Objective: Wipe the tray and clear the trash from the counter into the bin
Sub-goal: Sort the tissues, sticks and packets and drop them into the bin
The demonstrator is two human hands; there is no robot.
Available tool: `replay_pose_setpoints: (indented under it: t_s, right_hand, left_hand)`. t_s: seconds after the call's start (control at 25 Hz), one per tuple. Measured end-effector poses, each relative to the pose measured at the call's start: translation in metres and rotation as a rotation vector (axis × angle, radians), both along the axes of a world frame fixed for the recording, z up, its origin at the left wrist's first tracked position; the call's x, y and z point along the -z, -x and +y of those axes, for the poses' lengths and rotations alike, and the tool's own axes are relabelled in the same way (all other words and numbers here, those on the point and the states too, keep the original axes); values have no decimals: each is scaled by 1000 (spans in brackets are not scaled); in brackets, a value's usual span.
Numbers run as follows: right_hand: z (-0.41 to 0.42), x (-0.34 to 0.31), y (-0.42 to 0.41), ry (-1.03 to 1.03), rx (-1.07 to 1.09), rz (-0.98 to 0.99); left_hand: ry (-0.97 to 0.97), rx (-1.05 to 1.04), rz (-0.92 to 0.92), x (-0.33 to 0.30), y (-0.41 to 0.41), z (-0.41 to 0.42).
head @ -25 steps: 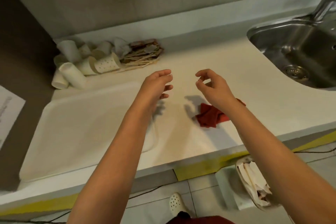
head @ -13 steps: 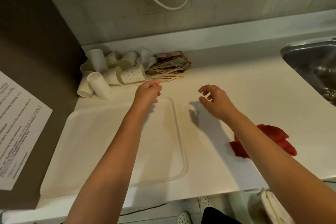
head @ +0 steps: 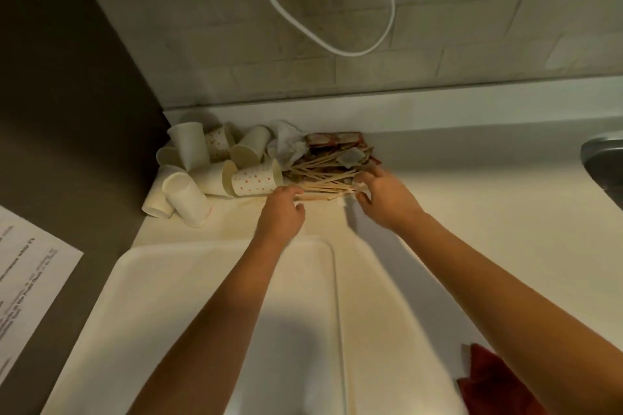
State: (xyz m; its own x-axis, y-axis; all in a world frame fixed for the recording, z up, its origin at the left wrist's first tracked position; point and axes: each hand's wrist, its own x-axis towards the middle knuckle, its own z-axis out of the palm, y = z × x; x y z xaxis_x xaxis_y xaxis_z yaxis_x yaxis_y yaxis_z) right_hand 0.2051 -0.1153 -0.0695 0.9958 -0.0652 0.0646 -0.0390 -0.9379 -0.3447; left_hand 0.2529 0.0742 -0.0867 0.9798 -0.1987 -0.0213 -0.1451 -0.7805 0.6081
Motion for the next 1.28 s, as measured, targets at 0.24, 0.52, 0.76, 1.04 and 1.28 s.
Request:
replay_pose_setpoints:
  t_s: [0.24,0.52,0.76,1.04,1.28]
  right_hand:
    - [17,20,-50,245,-164,135]
    - [24,39,-58,273,-85,90]
    - [27,40,-51,328,-14,183]
    - [24,39,-43,280,25,202]
    - [17,26,-28,259,69,173]
  left_hand:
    - [-192,45,-61,12,-27,-10]
    - [-370,58,-97,27,-50,-5]
    - [-482,103,-188,28,-48,-1]
    - [-420,117,-143,25,-45,5]
    - [-534,125,-151,22,-39,8]
